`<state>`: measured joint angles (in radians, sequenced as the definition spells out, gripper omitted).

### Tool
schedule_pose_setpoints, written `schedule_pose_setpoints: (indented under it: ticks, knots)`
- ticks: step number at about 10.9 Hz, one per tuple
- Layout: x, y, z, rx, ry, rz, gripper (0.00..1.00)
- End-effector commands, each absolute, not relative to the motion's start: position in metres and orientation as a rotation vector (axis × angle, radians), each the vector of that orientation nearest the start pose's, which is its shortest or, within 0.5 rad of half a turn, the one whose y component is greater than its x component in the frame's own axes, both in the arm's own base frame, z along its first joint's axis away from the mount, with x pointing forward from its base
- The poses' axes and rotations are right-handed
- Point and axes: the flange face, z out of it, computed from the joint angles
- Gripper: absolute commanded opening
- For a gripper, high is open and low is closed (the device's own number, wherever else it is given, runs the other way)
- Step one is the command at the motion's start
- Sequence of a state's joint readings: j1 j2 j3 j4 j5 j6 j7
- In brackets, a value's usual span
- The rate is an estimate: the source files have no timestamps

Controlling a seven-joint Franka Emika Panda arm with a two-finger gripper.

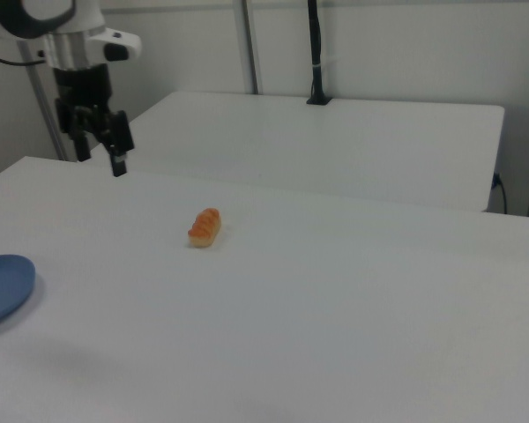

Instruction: Put the bread on the table

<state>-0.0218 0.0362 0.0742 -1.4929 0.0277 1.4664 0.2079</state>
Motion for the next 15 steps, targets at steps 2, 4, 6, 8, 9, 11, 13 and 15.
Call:
schedule_pose_setpoints:
  ticks: [2,4,6,8,9,11,13,15]
  knots:
    - [0.485,0.05,0.633,-3.073,0.224,0.148,1.0]
    - [0.487,0.049,0.637,-3.064,0.202,0.116,1.0]
    - [0.501,0.047,0.637,-3.049,0.178,0.007,1.0]
    - [0.521,0.055,0.62,-3.053,0.018,-0.018,1.0]
    - [0.528,0.055,0.617,-3.051,-0.056,-0.056,1.0]
    - [0.543,0.055,0.608,-3.06,-0.221,-0.097,1.0]
    - [0.558,0.05,0.6,-3.056,-0.261,-0.114,1.0]
    - [0.573,0.044,0.599,-3.05,-0.217,-0.201,1.0]
